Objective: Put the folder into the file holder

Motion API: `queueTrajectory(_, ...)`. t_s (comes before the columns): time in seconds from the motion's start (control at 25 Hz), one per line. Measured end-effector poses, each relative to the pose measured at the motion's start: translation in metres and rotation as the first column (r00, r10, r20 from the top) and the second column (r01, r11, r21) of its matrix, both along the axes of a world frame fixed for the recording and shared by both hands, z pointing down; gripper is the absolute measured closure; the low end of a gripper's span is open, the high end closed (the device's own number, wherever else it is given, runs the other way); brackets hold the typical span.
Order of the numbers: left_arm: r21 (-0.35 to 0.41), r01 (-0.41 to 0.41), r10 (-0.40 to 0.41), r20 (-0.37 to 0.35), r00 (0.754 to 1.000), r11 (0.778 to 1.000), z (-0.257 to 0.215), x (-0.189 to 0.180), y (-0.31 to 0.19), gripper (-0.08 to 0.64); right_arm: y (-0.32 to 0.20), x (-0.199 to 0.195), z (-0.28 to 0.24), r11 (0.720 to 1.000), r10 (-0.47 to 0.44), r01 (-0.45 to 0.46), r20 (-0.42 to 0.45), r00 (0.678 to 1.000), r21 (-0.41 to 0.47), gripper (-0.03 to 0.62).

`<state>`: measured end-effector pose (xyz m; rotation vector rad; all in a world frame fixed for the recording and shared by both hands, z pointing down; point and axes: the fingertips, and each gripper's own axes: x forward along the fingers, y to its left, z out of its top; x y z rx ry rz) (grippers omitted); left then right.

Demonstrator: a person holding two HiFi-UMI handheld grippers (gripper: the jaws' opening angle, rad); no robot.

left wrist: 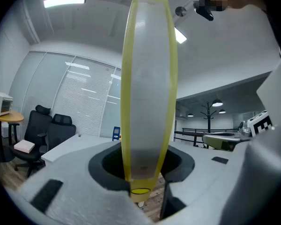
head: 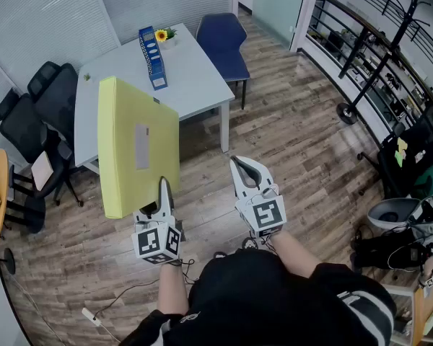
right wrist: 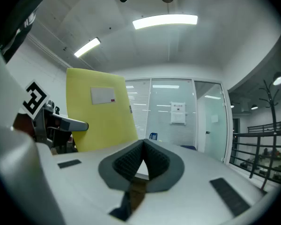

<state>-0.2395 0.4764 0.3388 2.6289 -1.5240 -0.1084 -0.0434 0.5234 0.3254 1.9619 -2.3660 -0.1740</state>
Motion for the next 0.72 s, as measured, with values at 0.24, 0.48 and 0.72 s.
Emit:
queueTrajectory(0.24,-0.015,-0.025,0.025,0.008,1.000,1.000,0.010,-0.018,-0.010,0.399,-0.010,-0.022,0.014,1.000,0.026,-0.026,0.033,0.999,0.000,0.588)
queueTrajectory(0.48,-0.031,-0.018,0.019,0.020,1.000,0.999,0.018,-0.030,-0.024,0.399,-0.023,-0.032,0.034,0.998,0.013,-0.011,0.038,0.999,-0.056,0.588)
queueTrajectory(0.72,-0.039,0.002,-0.001,0.020,1.000,0.999,0.023,-0.031,-0.057,0.399,-0.061,-0.029,0.041,0.997,-0.001,0.003,0.026,1.000,-0.073,0.588)
